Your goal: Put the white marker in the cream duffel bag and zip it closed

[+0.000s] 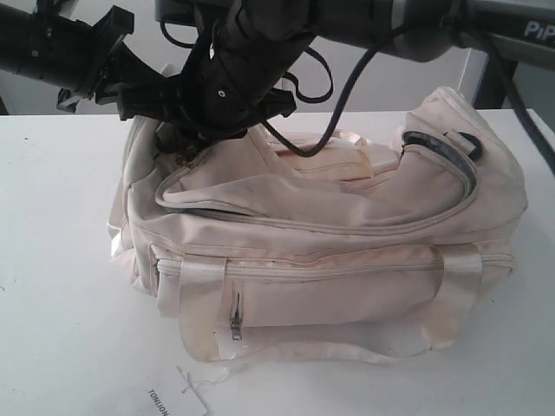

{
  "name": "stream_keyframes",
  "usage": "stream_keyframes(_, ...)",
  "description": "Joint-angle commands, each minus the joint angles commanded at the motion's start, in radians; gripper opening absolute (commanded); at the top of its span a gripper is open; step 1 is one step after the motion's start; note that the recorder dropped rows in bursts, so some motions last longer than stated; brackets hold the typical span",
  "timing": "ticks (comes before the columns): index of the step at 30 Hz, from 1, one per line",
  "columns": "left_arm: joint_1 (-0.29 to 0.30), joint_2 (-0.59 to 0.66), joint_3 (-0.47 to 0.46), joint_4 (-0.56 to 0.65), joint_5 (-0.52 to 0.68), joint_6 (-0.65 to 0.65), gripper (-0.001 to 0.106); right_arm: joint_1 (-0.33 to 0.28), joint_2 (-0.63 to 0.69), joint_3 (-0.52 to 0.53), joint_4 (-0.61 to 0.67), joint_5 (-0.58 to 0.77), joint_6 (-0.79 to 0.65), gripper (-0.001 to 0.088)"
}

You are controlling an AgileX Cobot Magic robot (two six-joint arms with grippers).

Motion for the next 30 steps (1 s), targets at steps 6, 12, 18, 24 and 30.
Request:
stream_keyframes(6, 0.000, 0.000, 0.000, 0.000, 0.000, 0.003, 0.000, 0.000, 0.010, 0.000, -0.003, 0.002, 0.009, 0.0345)
stream_keyframes(12, 0.000, 0.000, 0.000, 0.000, 0.000, 0.003, 0.000, 0.000, 0.001, 0.000, -0.046, 0.014, 0.050, 0.0345)
stream_keyframes(18, 0.000, 0.000, 0.000, 0.000, 0.000, 0.003, 0.000, 0.000, 0.014, 0.000, -0.007, 0.027, 0.057, 0.0345)
stream_keyframes(24, 0.000, 0.000, 0.000, 0.000, 0.000, 0.003, 0.000, 0.000, 0.018, 0.000, 0.028, 0.041, 0.066, 0.0345)
stream_keyframes(30, 0.000, 0.000, 0.000, 0.000, 0.000, 0.003, 0.000, 0.000, -0.006, 0.000, 0.143, 0.010, 0.054, 0.0345)
